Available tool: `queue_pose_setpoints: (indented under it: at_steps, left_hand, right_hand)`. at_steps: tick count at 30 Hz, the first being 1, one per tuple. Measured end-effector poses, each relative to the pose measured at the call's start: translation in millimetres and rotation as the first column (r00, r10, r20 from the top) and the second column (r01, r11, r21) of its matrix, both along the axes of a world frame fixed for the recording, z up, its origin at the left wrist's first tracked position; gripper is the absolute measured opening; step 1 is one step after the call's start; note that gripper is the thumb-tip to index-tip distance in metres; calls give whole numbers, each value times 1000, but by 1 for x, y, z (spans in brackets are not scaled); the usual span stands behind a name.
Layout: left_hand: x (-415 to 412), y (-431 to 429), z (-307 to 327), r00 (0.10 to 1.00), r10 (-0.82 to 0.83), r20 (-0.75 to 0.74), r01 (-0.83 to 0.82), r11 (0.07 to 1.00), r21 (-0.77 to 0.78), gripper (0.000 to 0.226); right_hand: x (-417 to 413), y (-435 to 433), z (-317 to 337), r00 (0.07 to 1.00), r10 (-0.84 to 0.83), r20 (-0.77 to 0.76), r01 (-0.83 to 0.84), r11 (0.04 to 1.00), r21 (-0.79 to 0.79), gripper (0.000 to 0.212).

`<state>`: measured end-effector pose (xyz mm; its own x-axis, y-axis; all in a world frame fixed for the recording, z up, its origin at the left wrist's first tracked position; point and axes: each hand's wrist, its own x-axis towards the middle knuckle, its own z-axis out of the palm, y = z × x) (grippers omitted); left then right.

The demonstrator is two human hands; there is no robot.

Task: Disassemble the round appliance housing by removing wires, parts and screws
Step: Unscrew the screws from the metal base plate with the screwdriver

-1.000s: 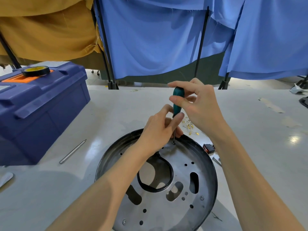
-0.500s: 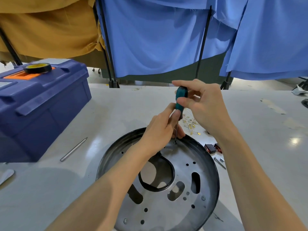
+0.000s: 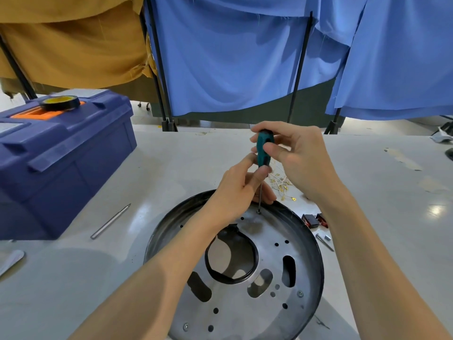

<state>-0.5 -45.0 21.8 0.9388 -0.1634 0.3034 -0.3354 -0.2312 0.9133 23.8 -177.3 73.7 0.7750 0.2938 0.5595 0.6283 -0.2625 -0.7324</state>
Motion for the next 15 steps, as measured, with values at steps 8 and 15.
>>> queue_pose_setpoints:
  at_steps: [8, 15]
  left_hand:
    - [-2, -1, 2, 1000, 27, -5, -27, 1000, 10, 26]
    - [0, 1, 1, 999, 36, -21, -36, 999, 22, 21]
  right_hand:
    - [-2, -1, 1, 1000, -19, 4, 19, 999, 46, 35]
    - [-2, 0, 2, 1000, 1, -12, -1, 999, 34, 21]
